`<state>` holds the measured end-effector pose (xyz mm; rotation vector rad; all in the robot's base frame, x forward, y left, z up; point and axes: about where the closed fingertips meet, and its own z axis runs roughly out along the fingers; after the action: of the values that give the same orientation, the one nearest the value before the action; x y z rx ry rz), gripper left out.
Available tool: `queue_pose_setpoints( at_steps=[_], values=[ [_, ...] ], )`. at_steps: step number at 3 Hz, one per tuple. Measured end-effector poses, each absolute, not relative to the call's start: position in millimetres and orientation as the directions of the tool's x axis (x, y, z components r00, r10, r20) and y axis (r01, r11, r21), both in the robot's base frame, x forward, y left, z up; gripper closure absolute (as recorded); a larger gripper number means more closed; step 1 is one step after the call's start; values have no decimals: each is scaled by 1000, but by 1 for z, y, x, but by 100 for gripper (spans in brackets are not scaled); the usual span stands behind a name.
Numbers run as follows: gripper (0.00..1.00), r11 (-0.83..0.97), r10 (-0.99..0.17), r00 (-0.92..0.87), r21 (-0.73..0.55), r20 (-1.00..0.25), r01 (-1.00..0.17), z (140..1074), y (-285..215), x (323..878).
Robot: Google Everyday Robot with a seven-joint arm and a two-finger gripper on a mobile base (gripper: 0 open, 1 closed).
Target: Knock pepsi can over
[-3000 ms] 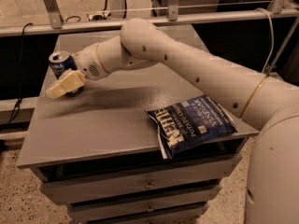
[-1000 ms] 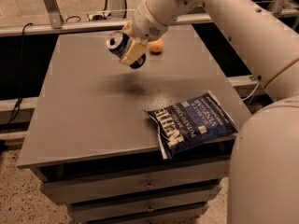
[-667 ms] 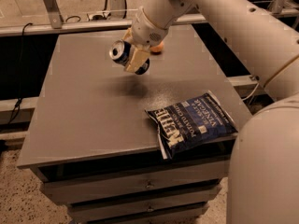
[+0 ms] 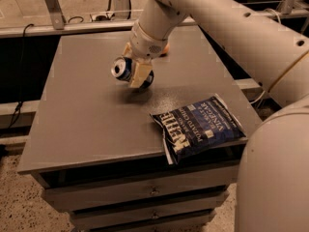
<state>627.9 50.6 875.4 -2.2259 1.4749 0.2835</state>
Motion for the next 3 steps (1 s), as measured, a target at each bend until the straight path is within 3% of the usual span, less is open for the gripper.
queue_pose_setpoints(
  at_steps=[1, 2, 3],
  values=[
    [15, -346, -816, 417, -241, -401, -907, 869, 57, 622],
    [0, -361, -809, 430, -239, -402, -902, 872, 64, 620],
    [0, -362, -809, 435, -249, -395, -898, 880, 62, 622]
  ],
)
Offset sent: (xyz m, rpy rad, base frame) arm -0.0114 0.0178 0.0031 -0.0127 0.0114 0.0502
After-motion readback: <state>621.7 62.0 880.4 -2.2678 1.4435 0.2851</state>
